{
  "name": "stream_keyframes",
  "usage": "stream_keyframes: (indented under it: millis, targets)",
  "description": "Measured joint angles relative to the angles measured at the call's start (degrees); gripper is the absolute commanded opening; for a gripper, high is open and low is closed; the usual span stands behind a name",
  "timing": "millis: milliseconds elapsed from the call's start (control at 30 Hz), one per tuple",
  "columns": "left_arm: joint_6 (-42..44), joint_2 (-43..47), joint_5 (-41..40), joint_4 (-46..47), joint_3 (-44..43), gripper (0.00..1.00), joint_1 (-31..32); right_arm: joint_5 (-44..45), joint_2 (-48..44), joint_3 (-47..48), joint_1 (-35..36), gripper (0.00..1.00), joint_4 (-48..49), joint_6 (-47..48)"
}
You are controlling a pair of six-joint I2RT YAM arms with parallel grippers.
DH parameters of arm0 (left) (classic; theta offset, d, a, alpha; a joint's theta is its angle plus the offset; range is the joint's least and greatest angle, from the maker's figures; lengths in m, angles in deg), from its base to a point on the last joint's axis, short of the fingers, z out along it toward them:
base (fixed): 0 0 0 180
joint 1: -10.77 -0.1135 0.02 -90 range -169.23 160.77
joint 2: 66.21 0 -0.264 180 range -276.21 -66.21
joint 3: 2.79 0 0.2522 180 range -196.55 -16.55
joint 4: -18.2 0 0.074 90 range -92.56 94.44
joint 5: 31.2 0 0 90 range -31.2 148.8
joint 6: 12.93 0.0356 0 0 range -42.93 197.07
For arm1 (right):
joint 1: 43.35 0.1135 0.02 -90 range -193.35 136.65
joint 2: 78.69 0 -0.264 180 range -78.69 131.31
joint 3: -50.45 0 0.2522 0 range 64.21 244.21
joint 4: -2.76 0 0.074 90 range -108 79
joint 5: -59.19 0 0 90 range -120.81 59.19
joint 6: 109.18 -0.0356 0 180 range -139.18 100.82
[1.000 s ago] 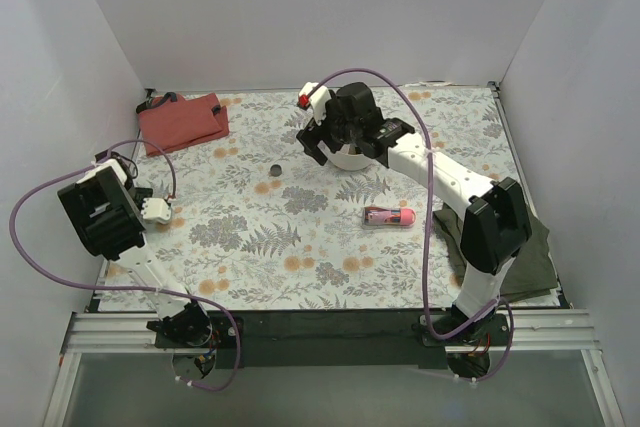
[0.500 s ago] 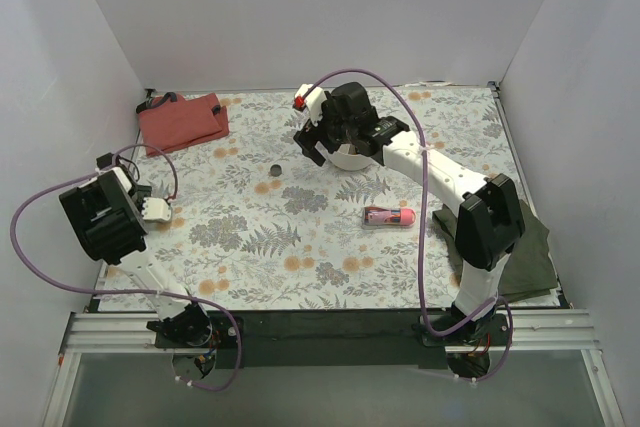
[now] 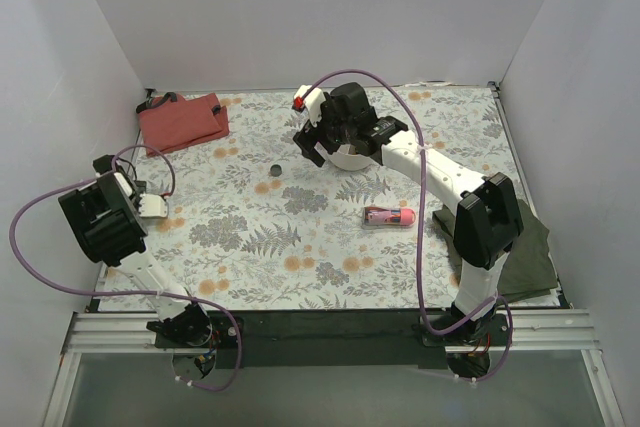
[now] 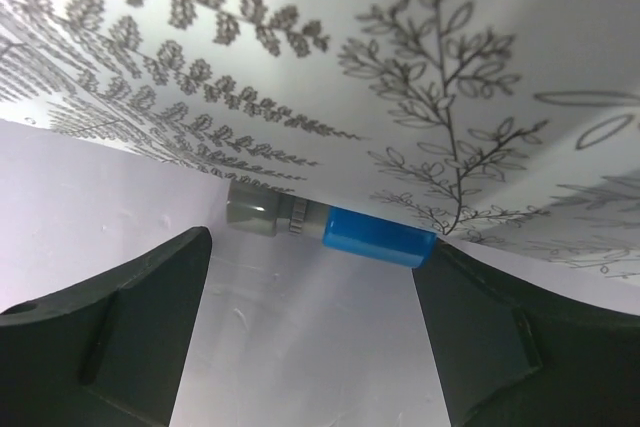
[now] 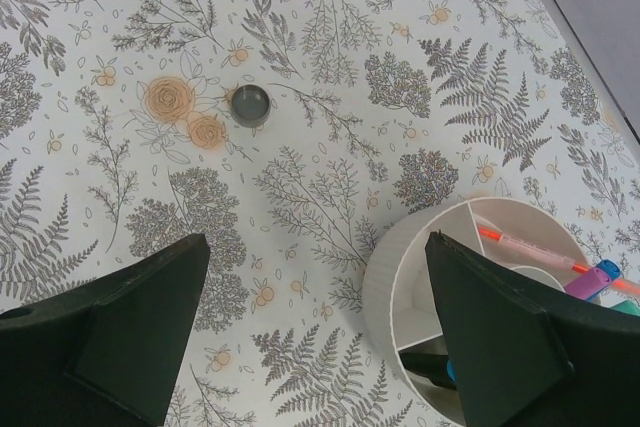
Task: Sort the stationery into containers
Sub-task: Pick up the stationery from the corner of the board.
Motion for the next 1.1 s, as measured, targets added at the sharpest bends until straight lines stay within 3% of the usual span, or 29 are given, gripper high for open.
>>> stream_keyframes:
  millis: [133, 467, 967, 1100]
  targets:
    - [0.0, 1.31, 1.2, 1.2, 1.92, 0.79, -0.02, -0.15, 0.0, 0.0, 0.0, 0.98, -0.02, 0.0]
    - [0.0, 4.83, 5.95, -7.08, 2.1, 0.78, 0.15, -0.87, 0.0, 0.0, 0.0, 0.98, -0.72, 0.02]
    - [-0.04, 2.64, 8.92, -11.1, -2.47, 0.76, 0.52, -1.25, 1.29, 1.66, 0.0, 0.98, -1.68, 0.22]
    - [-0.04, 2.05, 8.41, -11.15, -2.8, 0.67, 0.52, -1.27, 1.6, 2.47, 0.0, 0.98, -2.1, 0.2]
